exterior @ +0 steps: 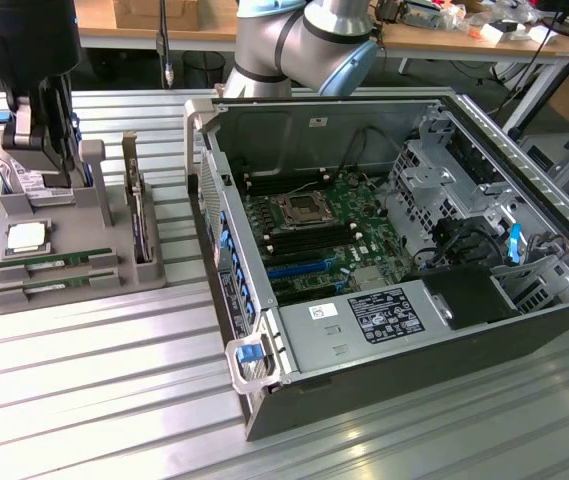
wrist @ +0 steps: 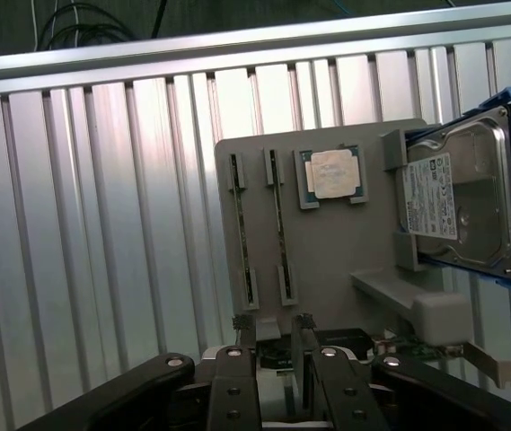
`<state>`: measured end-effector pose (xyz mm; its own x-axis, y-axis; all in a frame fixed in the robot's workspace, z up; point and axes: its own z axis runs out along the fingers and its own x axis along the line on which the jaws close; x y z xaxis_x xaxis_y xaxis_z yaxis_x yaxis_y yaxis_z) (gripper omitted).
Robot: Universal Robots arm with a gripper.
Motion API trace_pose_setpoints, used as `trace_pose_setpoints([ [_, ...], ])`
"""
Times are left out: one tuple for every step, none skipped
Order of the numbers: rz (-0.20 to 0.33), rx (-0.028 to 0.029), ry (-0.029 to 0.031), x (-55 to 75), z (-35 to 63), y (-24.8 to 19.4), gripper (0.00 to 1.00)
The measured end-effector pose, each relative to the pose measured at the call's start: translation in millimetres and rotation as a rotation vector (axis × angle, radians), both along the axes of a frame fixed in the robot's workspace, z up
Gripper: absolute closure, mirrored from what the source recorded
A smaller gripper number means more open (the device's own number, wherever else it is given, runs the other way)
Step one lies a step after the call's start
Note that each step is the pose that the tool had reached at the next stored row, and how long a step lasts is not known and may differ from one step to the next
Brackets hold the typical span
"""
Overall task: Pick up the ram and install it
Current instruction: 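Pick up the ram and move it above insertion slot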
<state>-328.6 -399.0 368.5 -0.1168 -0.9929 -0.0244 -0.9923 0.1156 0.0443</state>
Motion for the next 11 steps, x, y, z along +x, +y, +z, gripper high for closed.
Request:
trace_pose_setpoints([
  [0.000,0.0000,0.0000,0.0,-0.6,0.0,0.70],
  [0.000,0.0000,0.0000,0.0,-0.9,0.0,0.70],
  [0.000,0.0000,0.0000,0.0,-1.2,0.0,0.70],
  [0.001,0.0000,0.0000,0.0,-1.5,0.0,0.70],
  [0.001,0.0000,0.0000,0.0,-1.7,0.0,0.70],
  [0.001,0.0000,0.0000,0.0,-1.9,0.0,0.70],
  [0.001,0.0000,0.0000,0.0,-2.3,0.0,0.70],
  [0.001,0.0000,0.0000,0.0,-2.5,0.0,0.70],
  [0.001,0.0000,0.0000,0.0,-2.6,0.0,0.70],
  [0.001,0.0000,0.0000,0.0,-2.9,0.0,0.70],
  [0.001,-0.0001,0.0001,0.0,-3.1,0.0,0.70],
])
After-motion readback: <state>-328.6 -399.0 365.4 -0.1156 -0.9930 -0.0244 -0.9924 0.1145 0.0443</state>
